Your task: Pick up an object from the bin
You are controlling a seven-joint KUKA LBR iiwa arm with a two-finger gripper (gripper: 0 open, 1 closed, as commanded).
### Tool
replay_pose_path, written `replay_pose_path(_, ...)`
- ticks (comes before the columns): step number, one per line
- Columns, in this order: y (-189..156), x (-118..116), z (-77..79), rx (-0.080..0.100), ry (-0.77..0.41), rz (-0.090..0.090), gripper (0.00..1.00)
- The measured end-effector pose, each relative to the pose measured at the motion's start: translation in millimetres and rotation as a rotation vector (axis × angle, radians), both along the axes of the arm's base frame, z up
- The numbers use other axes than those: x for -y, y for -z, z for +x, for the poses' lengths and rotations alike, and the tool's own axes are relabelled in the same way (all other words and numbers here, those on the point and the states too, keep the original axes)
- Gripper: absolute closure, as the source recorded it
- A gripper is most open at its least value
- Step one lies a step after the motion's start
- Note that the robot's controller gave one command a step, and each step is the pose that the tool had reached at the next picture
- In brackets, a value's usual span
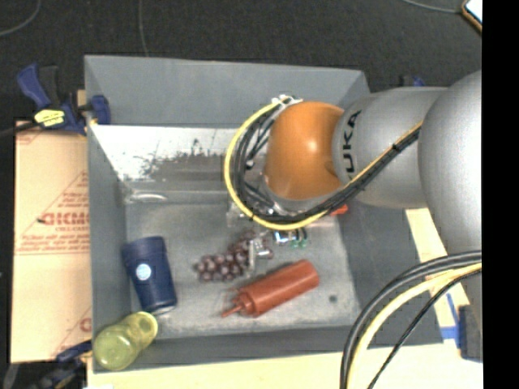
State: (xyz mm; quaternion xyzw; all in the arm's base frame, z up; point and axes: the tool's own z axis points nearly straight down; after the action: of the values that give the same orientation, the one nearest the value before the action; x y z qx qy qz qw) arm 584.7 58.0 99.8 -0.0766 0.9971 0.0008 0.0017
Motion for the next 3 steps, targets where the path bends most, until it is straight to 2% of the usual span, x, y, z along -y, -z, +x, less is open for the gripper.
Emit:
replay_pose_path(1, 29.0, 7.4, 16.6, 0.013, -0.227, 0.003, 0.00)
replay_pose_path(2, 28.8, 13.3, 30.4, 0.009, 0.018, 0.003, 1.00)
replay_pose_path(3, 28.4, 13.3, 30.2, 0.008, 0.019, 0.003, 1.00)
